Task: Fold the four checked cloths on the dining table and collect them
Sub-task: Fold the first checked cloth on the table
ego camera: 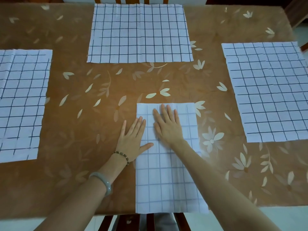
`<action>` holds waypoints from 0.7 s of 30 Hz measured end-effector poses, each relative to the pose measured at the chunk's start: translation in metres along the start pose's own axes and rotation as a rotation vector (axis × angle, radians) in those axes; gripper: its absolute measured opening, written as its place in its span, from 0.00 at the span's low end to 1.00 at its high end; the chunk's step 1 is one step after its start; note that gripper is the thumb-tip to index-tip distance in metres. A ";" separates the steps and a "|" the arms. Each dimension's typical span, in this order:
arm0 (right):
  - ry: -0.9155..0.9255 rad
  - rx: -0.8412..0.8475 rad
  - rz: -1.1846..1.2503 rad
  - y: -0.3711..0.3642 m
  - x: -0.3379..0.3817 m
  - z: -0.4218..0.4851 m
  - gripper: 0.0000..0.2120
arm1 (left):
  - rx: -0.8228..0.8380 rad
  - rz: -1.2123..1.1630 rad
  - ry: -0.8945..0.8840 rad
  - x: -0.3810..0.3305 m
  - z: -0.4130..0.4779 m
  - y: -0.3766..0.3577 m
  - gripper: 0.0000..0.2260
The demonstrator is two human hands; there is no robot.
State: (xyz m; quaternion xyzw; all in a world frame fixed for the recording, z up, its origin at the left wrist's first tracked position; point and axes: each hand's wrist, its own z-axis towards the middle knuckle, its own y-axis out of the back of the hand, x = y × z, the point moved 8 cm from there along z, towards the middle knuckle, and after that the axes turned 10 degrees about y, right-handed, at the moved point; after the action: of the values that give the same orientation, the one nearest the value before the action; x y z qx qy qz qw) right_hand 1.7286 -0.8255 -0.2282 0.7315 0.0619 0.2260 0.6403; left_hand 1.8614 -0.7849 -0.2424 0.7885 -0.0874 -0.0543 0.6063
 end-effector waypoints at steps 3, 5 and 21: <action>-0.017 0.018 -0.041 -0.010 -0.019 -0.007 0.27 | -0.005 -0.003 0.023 0.001 0.000 -0.002 0.42; -0.059 0.007 -0.057 -0.007 -0.045 -0.018 0.28 | 0.001 -0.016 0.076 0.005 0.000 -0.001 0.44; -0.084 0.025 -0.078 0.002 -0.072 -0.033 0.30 | -0.054 -0.018 0.036 -0.021 0.060 0.020 0.38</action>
State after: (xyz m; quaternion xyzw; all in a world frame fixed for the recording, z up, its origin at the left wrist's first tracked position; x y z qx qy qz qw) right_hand 1.6504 -0.8234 -0.2423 0.7453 0.0663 0.1689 0.6415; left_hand 1.8281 -0.8426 -0.2387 0.7735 -0.0679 -0.0481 0.6283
